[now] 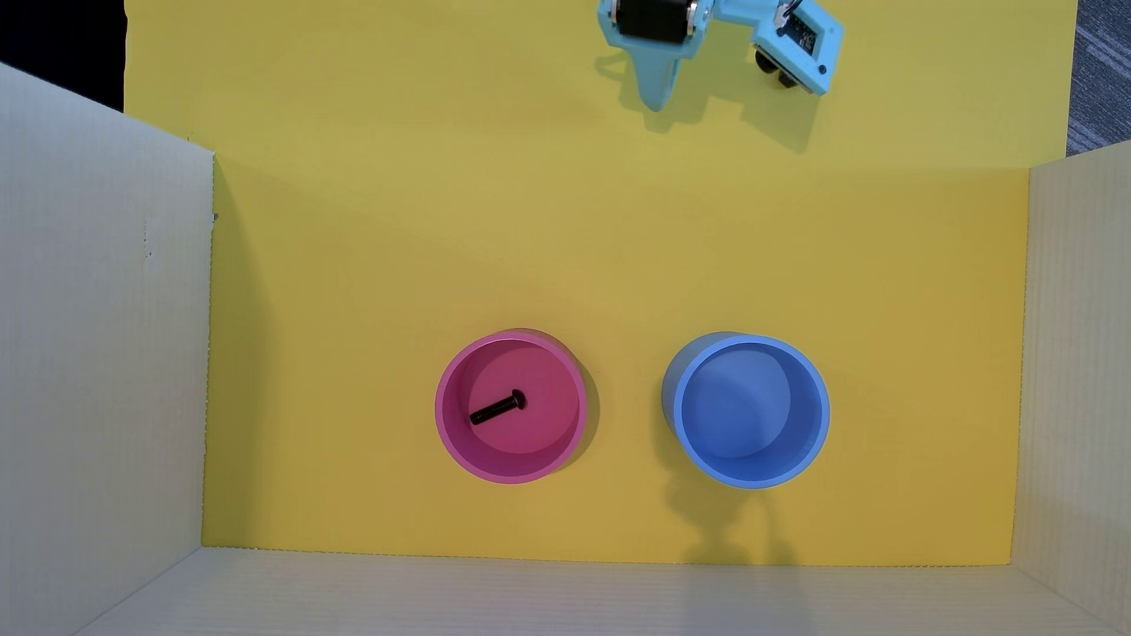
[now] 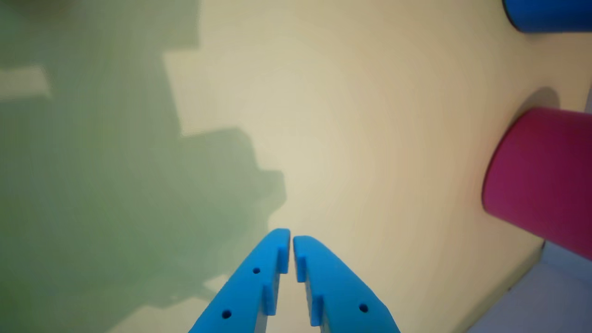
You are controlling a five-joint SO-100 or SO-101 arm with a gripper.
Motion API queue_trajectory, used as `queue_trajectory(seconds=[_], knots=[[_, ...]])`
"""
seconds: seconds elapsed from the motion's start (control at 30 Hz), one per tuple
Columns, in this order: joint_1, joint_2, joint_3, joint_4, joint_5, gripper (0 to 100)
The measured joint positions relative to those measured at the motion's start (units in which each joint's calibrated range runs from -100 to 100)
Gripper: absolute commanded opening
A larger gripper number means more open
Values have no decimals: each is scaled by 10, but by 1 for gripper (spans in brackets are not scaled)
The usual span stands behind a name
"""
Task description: Pick up the bolt and place it in the pink box
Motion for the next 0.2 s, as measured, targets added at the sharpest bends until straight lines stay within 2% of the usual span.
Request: queue_trajectory(seconds=[0.2], knots=[[0, 0, 0, 1, 0, 1]])
